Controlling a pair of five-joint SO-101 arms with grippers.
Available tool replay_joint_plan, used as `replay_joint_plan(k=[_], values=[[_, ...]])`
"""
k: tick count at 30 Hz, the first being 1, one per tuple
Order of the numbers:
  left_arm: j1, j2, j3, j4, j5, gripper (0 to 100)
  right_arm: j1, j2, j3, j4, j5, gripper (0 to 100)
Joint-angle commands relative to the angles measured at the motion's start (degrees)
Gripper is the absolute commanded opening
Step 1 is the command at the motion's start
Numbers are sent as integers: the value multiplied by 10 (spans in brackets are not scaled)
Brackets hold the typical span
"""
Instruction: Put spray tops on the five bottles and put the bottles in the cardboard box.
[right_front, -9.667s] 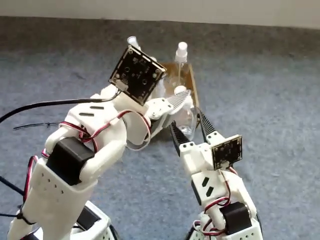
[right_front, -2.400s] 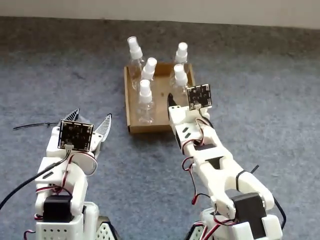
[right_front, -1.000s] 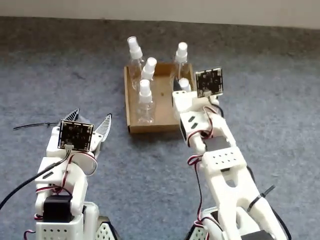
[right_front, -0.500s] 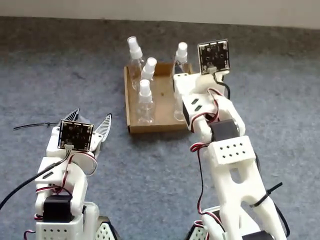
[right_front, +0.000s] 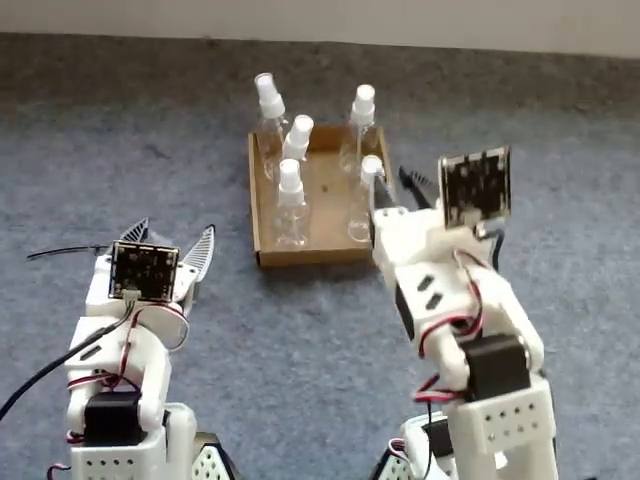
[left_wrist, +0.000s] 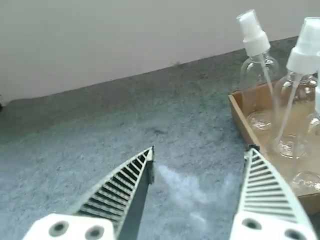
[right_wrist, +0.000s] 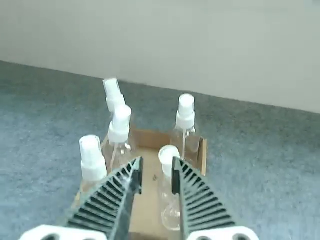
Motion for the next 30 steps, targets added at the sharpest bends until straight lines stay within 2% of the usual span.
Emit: replay_joint_plan(k=[1,5,9,15,20,23,26,29,30], values=[[-64,-24,-5,-11,-3,258,13,-109,91,8,9,43],[-114,-71,-19,39,-4,260,47,-247,214,6,9,43],[-130,-62,-24,85,-4,262,69,-389,335,6,9,43],[-164,-62,28,150,-4,263,109,-371,453,6,9,44],[-203,-62,152,142,-5,263,138,-386,511,6,9,44],[-214,-58,195,98,-5,253,139,-386,551,5,9,44],[-222,-60,192,97,-5,165,140,-385,582,8,8,44],[-223,-59,192,98,-5,5,145,-385,590,8,8,44],[-225,-58,192,100,-4,3,145,-385,590,8,8,44]])
